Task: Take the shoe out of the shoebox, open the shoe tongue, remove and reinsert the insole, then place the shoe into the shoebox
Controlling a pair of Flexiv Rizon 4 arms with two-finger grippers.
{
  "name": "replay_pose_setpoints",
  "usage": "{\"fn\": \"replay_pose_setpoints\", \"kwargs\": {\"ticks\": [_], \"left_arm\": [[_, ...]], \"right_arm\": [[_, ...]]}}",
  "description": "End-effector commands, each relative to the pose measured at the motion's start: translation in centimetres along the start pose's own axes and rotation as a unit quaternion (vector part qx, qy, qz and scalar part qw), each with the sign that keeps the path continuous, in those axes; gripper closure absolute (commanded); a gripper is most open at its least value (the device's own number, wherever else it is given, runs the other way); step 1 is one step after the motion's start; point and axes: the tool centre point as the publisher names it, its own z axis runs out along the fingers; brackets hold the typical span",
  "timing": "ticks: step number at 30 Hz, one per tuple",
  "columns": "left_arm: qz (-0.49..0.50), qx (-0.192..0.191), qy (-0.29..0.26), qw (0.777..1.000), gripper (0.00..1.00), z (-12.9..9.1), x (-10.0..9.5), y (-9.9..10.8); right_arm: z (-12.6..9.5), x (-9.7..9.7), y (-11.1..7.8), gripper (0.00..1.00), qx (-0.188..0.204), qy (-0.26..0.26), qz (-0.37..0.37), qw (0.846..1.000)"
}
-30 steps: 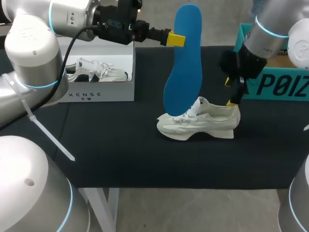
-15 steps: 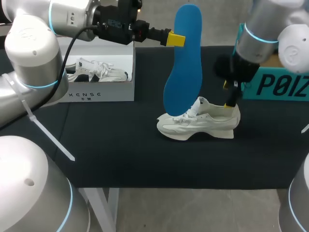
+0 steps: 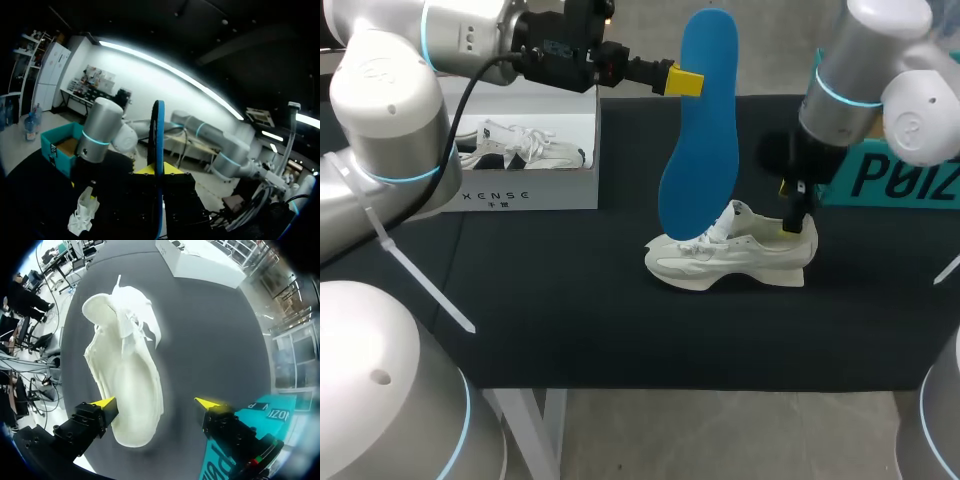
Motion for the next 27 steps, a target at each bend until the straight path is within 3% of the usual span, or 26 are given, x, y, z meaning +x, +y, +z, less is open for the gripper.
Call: {"fn": "replay_pose_setpoints", "kwargs": {"ticks": [1,18,21,22,27], "left_arm": [[0.0,-0.001,0.0,1.0,1.0,0.0,0.0,0.0],[0.0,-0.001,0.0,1.0,1.0,0.0,0.0,0.0],[0.0,-0.001,0.0,1.0,1.0,0.0,0.0,0.0],[0.0,-0.001,0.0,1.0,1.0,0.0,0.0,0.0],[0.0,-0.001,0.0,1.0,1.0,0.0,0.0,0.0]], "right_arm": [[1.2,-0.6,0.5,0.0,0.003,0.005,0.0,1.0],[4.1,-0.7,-0.2,0.0,0.0,0.039,0.0,0.999],[4.4,-0.6,-0.2,0.68,-0.002,0.041,-0.002,0.999],[4.5,-0.6,-0.2,0.99,-0.006,0.041,-0.003,0.999],[4.6,-0.6,-0.3,1.0,-0.009,0.041,-0.004,0.999]]}}
